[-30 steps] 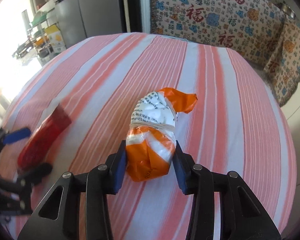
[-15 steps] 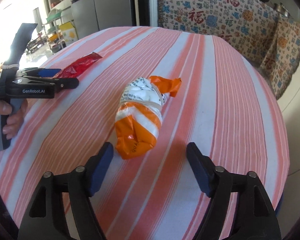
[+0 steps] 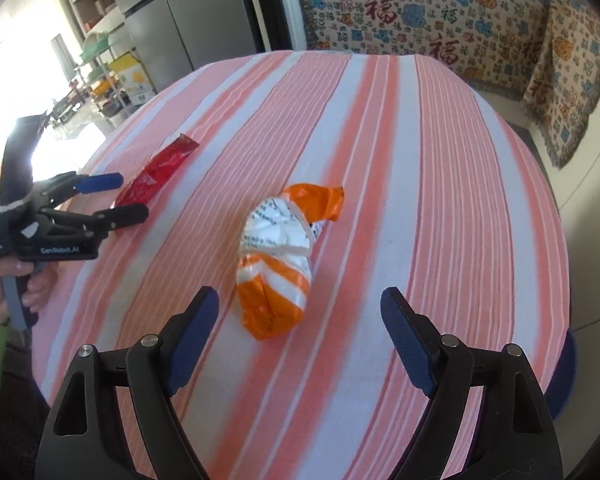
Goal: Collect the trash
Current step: 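Hold the candy bar in the left tool while the right tool grasps the orange-white snack bag, then carry candy bar and snack bag over the blue wastebasket and open both tools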
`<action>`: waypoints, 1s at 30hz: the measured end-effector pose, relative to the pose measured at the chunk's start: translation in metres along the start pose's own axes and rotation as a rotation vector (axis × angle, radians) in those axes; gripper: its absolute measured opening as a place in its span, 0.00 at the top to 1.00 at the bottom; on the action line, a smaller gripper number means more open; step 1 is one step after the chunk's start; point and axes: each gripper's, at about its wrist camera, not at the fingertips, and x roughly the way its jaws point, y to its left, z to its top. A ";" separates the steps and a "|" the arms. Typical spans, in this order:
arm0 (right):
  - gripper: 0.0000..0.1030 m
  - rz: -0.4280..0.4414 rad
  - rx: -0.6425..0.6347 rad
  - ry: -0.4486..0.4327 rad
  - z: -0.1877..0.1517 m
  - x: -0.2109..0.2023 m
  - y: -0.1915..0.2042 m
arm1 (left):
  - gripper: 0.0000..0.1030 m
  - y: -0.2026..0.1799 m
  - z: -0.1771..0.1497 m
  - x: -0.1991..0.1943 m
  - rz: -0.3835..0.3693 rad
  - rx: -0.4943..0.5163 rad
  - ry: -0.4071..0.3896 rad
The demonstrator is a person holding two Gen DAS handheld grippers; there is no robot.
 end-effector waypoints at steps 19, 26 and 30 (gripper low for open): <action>0.57 -0.027 -0.005 0.031 0.009 0.005 0.011 | 0.75 -0.013 -0.013 -0.017 -0.010 -0.050 -0.051; 0.57 -0.022 0.006 0.021 0.001 -0.004 0.005 | 0.75 -0.031 -0.011 -0.029 0.004 -0.038 -0.072; 0.57 -0.024 0.011 0.015 0.000 -0.007 0.001 | 0.75 -0.042 -0.007 -0.036 0.011 -0.018 -0.084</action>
